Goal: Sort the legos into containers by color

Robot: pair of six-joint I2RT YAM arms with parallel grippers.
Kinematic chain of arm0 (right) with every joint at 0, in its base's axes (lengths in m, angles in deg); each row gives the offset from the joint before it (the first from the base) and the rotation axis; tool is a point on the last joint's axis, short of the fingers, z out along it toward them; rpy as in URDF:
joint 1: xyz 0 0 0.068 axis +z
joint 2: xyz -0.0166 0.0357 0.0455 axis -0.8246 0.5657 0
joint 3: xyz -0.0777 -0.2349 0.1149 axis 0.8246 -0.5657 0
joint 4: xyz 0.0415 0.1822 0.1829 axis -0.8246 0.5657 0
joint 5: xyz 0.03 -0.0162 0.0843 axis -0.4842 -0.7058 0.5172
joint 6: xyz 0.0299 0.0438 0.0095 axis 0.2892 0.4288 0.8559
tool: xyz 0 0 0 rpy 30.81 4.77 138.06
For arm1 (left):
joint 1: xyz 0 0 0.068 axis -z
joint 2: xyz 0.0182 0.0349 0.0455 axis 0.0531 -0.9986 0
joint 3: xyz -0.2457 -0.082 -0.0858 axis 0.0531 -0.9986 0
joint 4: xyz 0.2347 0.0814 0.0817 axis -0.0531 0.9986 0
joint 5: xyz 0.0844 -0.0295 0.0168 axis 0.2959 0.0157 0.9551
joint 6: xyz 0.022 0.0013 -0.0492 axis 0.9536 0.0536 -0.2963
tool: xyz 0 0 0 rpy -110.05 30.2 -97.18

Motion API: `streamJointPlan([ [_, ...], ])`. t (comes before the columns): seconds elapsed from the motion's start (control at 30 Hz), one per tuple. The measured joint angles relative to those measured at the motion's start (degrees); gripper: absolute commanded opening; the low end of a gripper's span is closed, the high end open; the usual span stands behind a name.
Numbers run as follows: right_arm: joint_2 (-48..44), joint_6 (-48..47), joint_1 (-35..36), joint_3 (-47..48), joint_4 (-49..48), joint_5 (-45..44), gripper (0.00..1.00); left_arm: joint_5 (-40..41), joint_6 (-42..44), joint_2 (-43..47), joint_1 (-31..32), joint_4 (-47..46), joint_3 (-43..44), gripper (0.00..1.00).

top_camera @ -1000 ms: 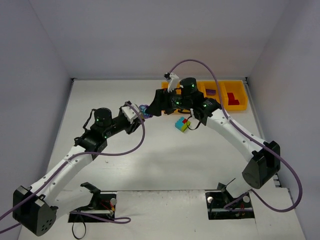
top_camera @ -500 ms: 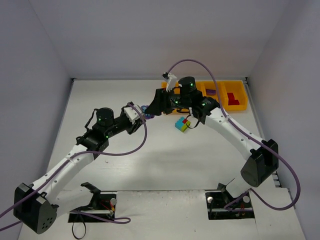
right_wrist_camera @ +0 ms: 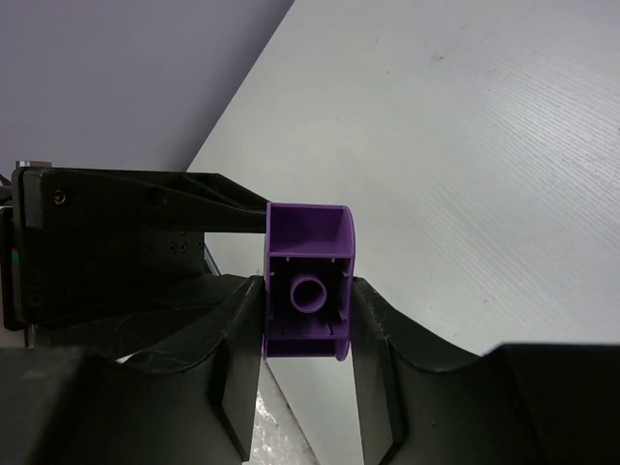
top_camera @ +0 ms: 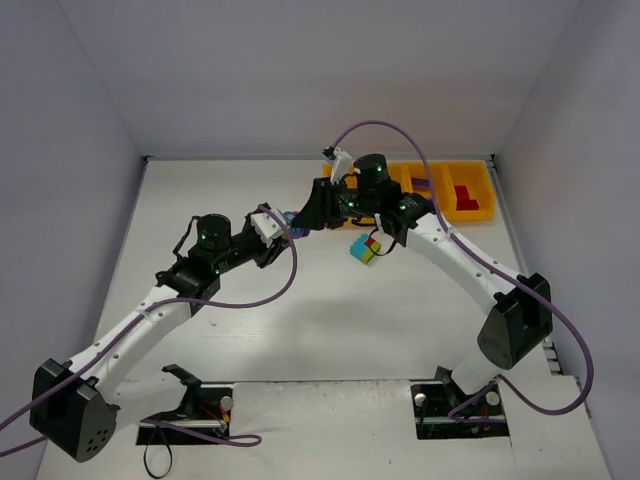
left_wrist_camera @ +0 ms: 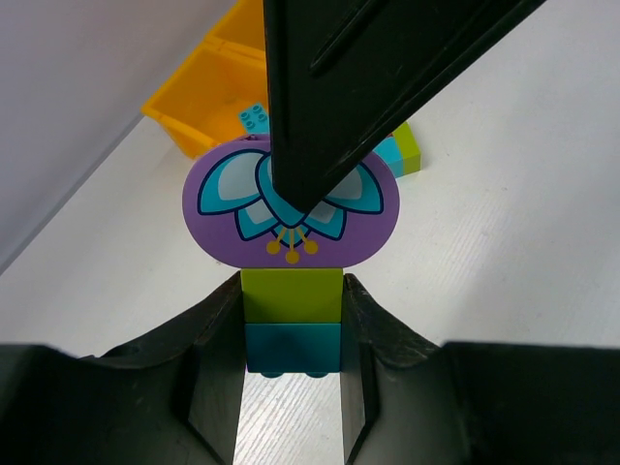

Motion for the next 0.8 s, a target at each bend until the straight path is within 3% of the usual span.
streamJointPlan([
  [0.4,0.0,-0.4,-3.9,0.0,1.5,4.2,0.00,1.3,-0.5,-1.0,0.9,-1.5,-0.4,0.00],
  [0.7,-1.4,-2.8,-19.2,1.0,2.6,1.3,0.00,2.5,-1.8,-2.1,0.5,0.5,-3.9,0.00],
  [0.8,-2.1,-4.3,-23.5,1.1,2.8,-3.6,0.00,2.6,-2.1,-2.0,0.5,0.0,-3.9,0.00],
])
